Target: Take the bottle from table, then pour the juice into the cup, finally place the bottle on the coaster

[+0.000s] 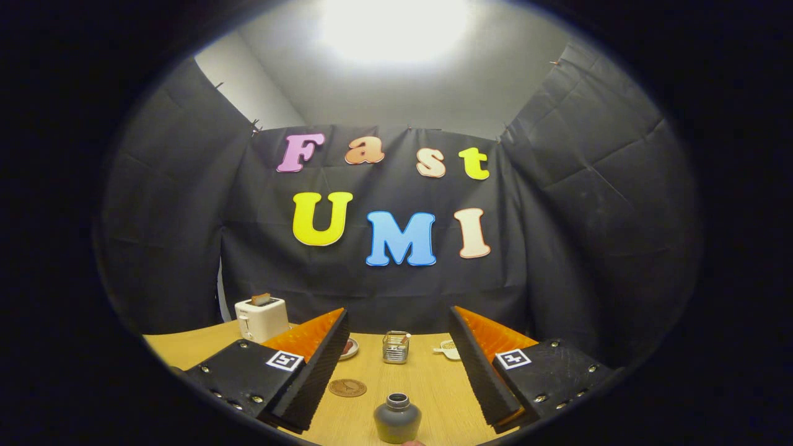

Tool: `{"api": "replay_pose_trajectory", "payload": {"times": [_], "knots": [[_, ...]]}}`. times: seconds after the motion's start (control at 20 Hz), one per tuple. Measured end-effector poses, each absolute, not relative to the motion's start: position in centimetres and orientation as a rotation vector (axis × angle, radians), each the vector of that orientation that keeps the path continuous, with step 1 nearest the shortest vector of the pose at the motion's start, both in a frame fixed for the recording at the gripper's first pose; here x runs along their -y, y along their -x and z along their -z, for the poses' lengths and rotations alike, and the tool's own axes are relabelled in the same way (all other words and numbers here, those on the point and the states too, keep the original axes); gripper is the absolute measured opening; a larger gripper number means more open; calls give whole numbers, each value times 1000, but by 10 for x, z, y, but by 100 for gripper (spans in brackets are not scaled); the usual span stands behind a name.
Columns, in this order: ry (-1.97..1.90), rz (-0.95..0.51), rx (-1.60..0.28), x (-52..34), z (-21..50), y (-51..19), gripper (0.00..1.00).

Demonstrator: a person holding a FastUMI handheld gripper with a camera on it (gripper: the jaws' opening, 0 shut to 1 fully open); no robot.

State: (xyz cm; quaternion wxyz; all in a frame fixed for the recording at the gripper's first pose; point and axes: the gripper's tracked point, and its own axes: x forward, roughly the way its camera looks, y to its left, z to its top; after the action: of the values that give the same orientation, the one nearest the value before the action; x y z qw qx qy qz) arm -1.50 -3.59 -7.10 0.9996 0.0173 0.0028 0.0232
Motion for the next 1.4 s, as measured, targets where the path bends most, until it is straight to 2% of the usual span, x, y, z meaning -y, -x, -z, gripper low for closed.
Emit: {"api": "replay_pose_trajectory", "payload": {"times": [0.95,1.4], "knots": [[-31,-131,-287,30,234,6,97],[-50,-142,-387,29,279,16,98]]}}
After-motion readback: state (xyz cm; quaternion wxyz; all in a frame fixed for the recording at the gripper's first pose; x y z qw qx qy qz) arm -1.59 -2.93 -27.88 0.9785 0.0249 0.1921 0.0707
